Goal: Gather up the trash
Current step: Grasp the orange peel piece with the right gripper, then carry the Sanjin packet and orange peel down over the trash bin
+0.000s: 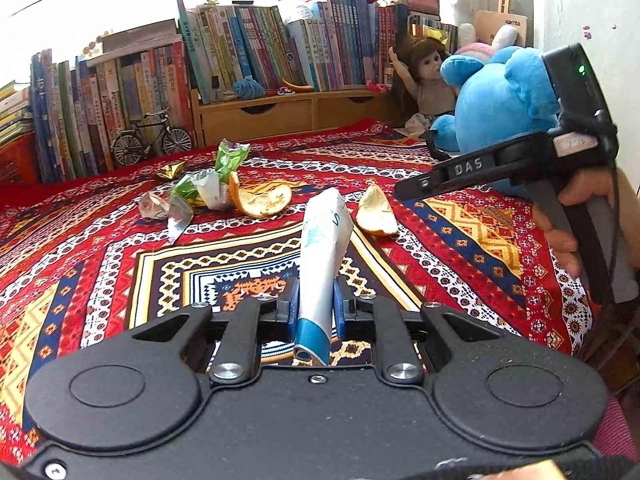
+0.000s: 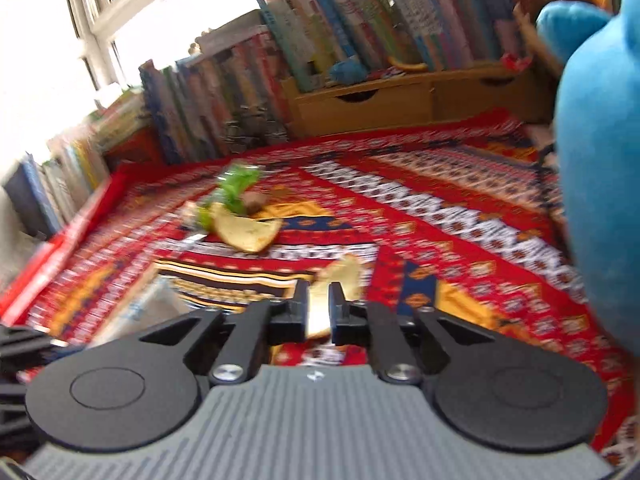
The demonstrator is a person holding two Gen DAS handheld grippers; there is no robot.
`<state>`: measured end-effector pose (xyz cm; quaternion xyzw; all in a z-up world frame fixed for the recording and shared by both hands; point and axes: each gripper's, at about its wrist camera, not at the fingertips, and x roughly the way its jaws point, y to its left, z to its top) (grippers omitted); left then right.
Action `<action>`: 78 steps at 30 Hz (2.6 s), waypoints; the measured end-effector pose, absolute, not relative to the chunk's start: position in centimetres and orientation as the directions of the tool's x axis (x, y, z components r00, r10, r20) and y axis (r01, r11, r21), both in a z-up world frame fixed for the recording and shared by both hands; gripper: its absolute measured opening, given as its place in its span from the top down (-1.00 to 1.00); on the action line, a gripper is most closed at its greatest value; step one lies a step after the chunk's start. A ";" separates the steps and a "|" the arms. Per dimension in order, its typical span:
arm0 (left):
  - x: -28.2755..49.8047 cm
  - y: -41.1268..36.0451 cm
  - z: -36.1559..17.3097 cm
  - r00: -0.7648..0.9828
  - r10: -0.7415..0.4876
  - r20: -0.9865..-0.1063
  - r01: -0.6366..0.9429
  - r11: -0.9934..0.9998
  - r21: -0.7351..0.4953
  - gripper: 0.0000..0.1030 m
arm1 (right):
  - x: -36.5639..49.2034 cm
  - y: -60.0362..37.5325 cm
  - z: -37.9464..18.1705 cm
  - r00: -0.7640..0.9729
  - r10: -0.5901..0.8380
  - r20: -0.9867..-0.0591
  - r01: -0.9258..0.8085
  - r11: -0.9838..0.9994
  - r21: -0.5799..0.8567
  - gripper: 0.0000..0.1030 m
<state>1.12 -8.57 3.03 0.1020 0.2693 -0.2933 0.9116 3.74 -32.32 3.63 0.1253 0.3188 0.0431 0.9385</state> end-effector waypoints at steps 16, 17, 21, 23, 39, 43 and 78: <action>0.4 -7.6 3.2 0.733 -0.419 -0.536 0.510 0.860 0.027 0.68 | 6.8 -27.9 0.5 0.755 0.071 -0.651 -0.003 0.995 0.104 -0.01; 0.4 -7.5 3.1 0.733 -0.418 -0.536 0.508 0.861 0.025 0.68 | 6.6 -28.1 0.6 0.756 0.090 -0.649 -0.011 0.992 0.125 0.03; 0.3 -7.4 3.1 0.732 -0.417 -0.538 0.503 0.864 0.014 0.68 | 5.3 -28.6 1.2 0.765 0.104 -0.636 -0.012 0.989 0.148 0.14; 0.0 -7.3 3.2 0.734 -0.420 -0.534 0.505 0.863 0.014 0.68 | 4.6 -28.7 1.5 0.770 0.113 -0.628 -0.014 0.987 0.160 0.15; -4.2 -6.0 3.9 0.717 -0.457 -0.526 0.526 0.850 -0.023 0.68 | -4.4 -27.5 5.0 0.805 0.224 -0.550 -0.137 0.971 0.195 0.14; -6.0 -5.5 4.0 0.713 -0.468 -0.523 0.534 0.845 -0.028 0.68 | -6.9 -26.7 5.2 0.805 0.246 -0.540 -0.165 0.967 0.194 0.14; -19.8 -1.0 -0.3 0.558 -0.502 -0.661 0.552 0.819 -0.156 0.68 | -21.5 -20.8 0.5 0.663 0.417 -0.622 -0.318 0.909 0.270 0.14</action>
